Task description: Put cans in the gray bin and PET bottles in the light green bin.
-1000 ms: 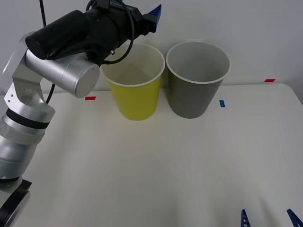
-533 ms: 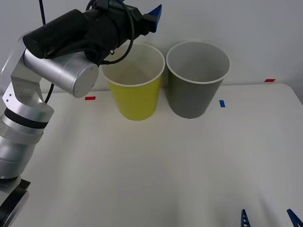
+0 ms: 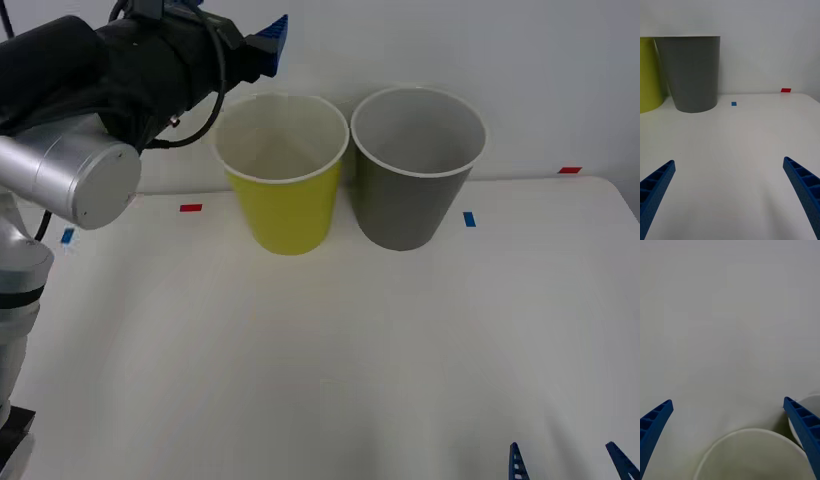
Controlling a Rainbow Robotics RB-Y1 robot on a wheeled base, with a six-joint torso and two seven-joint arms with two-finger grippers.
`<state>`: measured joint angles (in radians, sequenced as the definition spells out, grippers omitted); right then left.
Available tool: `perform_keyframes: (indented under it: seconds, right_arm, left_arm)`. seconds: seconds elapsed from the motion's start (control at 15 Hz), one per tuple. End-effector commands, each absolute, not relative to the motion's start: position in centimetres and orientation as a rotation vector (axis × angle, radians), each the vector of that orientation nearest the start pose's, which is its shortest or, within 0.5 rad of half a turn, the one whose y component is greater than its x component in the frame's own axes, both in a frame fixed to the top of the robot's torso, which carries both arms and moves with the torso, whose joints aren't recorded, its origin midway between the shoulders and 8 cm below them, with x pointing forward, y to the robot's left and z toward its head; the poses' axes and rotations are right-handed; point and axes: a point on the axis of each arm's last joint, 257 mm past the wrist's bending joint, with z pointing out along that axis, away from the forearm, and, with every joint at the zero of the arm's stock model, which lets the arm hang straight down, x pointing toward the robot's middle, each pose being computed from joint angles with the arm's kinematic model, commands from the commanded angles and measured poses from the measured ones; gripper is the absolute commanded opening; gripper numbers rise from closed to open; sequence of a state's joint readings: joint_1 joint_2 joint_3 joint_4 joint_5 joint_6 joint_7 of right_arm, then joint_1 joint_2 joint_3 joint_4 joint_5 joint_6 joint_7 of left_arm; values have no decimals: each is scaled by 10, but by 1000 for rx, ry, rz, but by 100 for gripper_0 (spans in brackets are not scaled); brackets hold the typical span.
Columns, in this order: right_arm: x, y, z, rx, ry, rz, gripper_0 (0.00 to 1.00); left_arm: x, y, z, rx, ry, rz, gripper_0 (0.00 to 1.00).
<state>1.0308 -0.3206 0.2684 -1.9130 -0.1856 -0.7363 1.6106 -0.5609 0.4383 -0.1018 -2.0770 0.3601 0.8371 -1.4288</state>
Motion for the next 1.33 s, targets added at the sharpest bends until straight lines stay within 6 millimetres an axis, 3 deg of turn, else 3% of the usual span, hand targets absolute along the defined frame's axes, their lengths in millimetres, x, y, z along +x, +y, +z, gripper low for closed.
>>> perform_keyframes:
  seconds: [0.07,0.33,0.6,0.93,1.33]
  right_arm:
    - [211,-264,-265,5,1541,-8,100]
    - [211,-264,-265,5,1541,-8,100]
    - [211,-264,-265,5,1541,-8,100]
    - [211,-264,-265,5,1541,-8,100]
    - [211,-264,-265,5,1541,-8,100]
  left_arm:
    - [549,154,91,316,1422,-173,100]
    - [524,208,72,240,1435,-105,100]
    - [494,243,48,188,1465,-56,100]
    - [460,278,12,136,1487,20,100]
    - [427,306,-49,53,1541,28,100]
